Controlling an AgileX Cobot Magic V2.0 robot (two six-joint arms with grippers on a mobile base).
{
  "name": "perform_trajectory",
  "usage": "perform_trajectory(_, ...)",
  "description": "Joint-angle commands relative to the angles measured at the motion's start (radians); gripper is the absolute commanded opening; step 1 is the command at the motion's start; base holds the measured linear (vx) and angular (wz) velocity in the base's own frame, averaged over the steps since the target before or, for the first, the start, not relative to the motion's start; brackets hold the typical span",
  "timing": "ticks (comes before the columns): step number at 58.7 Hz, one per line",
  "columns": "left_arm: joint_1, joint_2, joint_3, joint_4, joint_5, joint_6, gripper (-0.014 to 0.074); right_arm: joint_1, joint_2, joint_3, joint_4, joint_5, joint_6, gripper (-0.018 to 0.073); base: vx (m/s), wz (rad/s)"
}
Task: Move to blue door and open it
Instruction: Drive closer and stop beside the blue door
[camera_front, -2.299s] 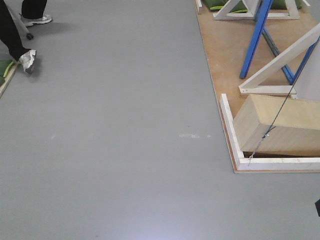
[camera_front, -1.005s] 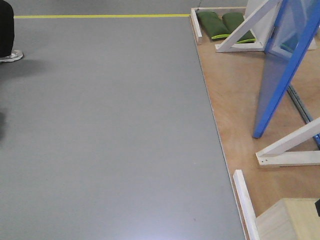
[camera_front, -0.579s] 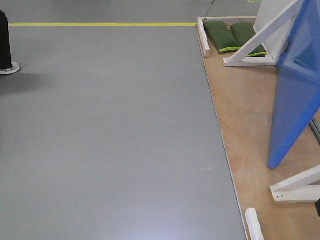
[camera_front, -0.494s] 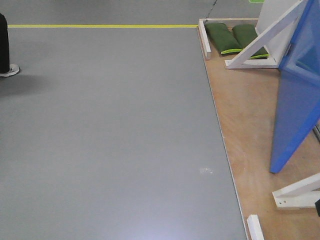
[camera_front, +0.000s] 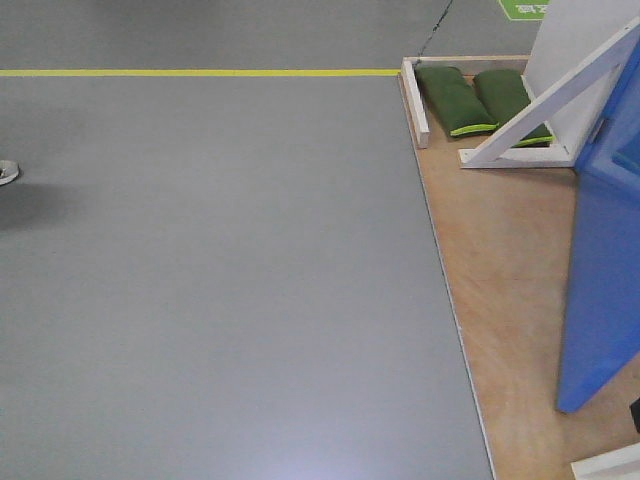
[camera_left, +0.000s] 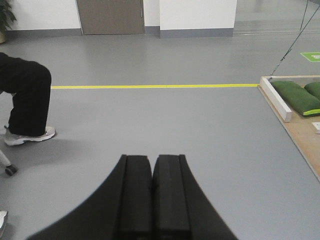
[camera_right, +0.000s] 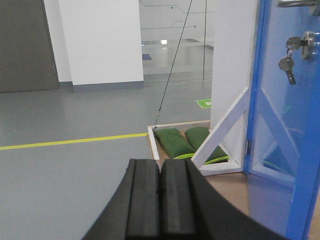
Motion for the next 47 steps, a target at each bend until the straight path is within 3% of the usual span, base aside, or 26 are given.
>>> perform_trajectory(1,-0.002,-0.016,-0.027,-0.002,-0.085,-0.007,0.0073,-0.002,-0.016,0.000,-0.004,-0.084,-0.001,0.0008,0.35,-0.03)
perform_trajectory(47,-0.002,-0.016,-0.027,-0.002,-0.085,-0.007,0.0073,-0.002,-0.016,0.000,-0.004,-0.084,-0.001,0.0008,0.23,0.00)
